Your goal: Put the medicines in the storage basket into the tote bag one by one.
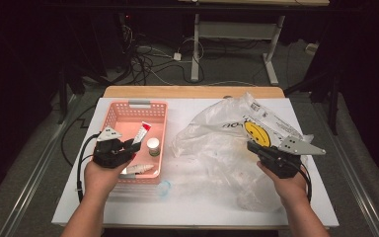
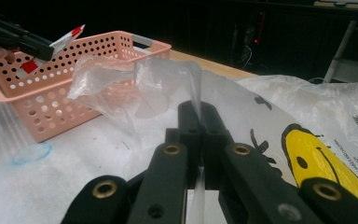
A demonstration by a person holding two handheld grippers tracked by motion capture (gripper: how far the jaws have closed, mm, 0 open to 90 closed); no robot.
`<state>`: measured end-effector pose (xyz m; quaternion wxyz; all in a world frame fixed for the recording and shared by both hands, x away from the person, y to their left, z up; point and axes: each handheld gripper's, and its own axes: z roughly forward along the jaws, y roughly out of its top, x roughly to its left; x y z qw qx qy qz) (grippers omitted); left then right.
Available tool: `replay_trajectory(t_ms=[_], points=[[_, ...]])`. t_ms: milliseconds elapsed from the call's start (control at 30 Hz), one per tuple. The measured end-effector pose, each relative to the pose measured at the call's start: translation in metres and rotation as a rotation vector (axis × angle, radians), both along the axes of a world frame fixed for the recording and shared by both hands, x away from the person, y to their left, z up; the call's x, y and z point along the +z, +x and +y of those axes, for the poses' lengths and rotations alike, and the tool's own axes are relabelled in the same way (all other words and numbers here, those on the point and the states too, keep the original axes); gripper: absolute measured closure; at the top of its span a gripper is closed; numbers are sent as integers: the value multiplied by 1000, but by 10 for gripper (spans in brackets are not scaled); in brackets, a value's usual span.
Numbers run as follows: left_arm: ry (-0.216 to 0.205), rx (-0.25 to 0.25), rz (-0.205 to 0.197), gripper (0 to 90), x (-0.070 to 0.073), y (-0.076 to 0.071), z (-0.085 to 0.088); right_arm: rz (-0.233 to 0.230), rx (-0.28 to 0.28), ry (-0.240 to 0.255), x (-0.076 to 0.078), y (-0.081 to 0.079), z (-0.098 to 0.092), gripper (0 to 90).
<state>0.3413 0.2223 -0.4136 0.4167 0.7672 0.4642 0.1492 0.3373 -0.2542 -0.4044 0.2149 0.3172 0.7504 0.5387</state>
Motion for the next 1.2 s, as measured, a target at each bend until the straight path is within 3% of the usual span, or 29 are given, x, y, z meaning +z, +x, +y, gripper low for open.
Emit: replay_trajectory(t_ms=[333,567,967,1200], points=[[-88,-49,-66,687,6,-15,-9,5,-5,0,-1,-1,0,900],[-119,-88,-68,687,8,-22,-19,12,-6,3,0,0,1,900],[-121,-174,-92,687,17,-33,-47,5,-12,19,3,-2,-2,900],[-152,-225,-90,687,18,-39,-61,-1,-16,16,4,-2,-2,900]])
